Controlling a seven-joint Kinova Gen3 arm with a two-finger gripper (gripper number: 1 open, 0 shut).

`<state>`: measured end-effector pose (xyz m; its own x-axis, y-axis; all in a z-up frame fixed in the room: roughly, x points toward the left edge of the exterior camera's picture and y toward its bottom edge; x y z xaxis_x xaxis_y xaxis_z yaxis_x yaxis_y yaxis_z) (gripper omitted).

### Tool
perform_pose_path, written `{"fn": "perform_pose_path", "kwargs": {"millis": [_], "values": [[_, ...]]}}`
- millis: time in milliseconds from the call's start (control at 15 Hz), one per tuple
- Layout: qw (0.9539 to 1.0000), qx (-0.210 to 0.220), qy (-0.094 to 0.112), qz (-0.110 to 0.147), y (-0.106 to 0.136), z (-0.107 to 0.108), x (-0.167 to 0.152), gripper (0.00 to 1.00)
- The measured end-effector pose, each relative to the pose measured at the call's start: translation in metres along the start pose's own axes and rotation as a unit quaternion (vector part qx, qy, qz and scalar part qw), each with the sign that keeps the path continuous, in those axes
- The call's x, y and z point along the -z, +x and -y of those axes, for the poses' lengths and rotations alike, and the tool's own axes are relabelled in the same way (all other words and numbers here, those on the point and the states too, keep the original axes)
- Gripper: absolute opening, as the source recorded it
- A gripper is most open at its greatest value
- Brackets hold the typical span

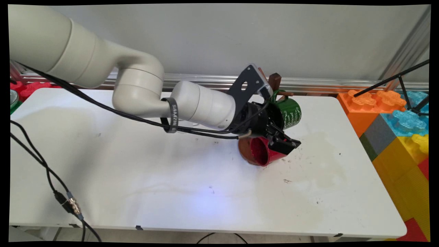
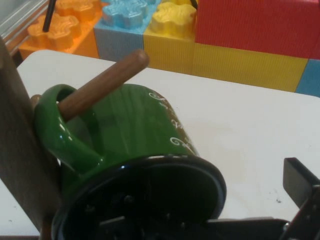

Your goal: Pick up the green mug from the rack, then place the picked object on the table

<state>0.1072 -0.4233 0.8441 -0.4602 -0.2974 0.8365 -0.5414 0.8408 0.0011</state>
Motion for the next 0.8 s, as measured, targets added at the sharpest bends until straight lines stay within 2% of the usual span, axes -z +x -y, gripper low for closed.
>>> {"fn": "perform_pose_path", "kwargs": {"millis": [267,333,800], "values": [[1.0,0.01,0.001,0.0,0.001,0.0,-0.008,1.0],[0.9999,0.012,0.002,-0.001,0.001,-0.001,-0.01,0.0],[0.9996,0.023,0.01,-0.011,0.004,0.0,-0.014,0.0]]}}
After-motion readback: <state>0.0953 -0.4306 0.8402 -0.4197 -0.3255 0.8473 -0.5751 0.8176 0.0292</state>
